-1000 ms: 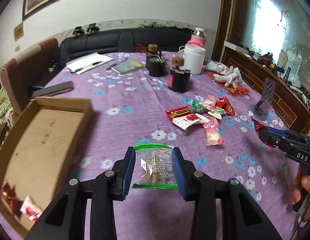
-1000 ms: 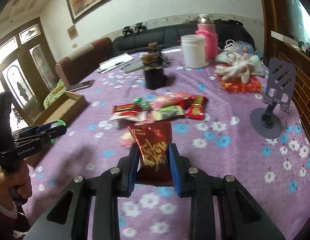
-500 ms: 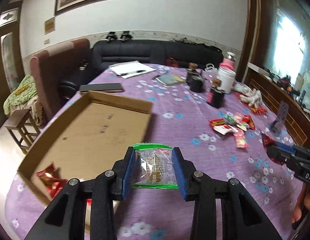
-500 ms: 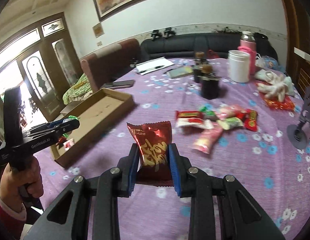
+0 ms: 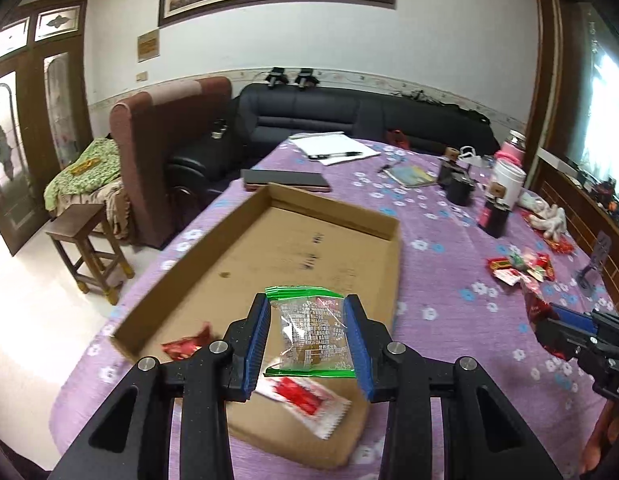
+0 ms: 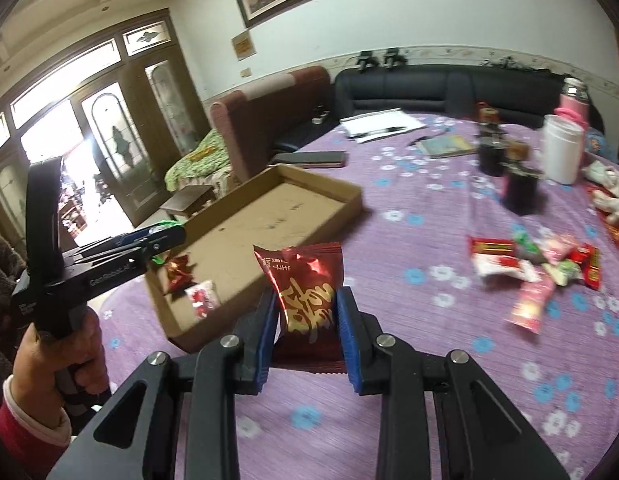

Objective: Organize snacks
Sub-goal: 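Carry both bags over the cardboard box and open both tools to release, then move both open tools back over the snack pile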

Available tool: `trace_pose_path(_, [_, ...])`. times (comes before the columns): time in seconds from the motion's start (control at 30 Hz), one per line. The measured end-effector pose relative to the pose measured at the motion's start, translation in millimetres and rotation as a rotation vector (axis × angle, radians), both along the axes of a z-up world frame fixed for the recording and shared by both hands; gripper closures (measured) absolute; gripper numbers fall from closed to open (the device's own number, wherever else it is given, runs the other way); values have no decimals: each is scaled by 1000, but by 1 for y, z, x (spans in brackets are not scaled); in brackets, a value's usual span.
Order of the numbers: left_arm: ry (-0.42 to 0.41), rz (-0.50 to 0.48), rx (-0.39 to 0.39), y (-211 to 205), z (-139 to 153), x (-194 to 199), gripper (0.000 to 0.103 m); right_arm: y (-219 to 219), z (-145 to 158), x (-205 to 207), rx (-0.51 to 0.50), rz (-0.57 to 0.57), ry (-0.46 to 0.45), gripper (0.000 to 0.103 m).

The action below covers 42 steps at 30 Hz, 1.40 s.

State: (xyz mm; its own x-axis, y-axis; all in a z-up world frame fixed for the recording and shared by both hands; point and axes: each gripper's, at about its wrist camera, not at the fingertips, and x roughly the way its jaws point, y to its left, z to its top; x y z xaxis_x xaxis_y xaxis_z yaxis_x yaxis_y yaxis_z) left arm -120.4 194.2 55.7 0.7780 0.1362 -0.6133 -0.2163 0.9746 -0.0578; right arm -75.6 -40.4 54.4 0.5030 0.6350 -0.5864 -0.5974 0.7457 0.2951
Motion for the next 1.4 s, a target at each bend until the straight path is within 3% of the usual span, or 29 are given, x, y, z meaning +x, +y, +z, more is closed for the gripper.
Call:
trace_pose_path(0.47, [62, 91, -1, 62, -15, 27, 63, 101, -2, 27, -15, 119, 27, 74])
trace_pose_path(0.73, [157, 97, 3, 80, -35, 54, 63, 148, -24, 52, -69, 153, 72, 74])
trace_pose_path(1.17, [247, 106, 4, 86, -56, 70, 61, 171, -59, 58, -131, 183, 135, 70])
trace_pose_path(1.3, [248, 131, -2, 90, -55, 68, 34, 169, -56, 59, -119, 171, 124, 52])
trace_pose_path(1.4, [232, 142, -9, 93, -51, 65, 24, 162, -49, 57, -108, 156, 106, 51])
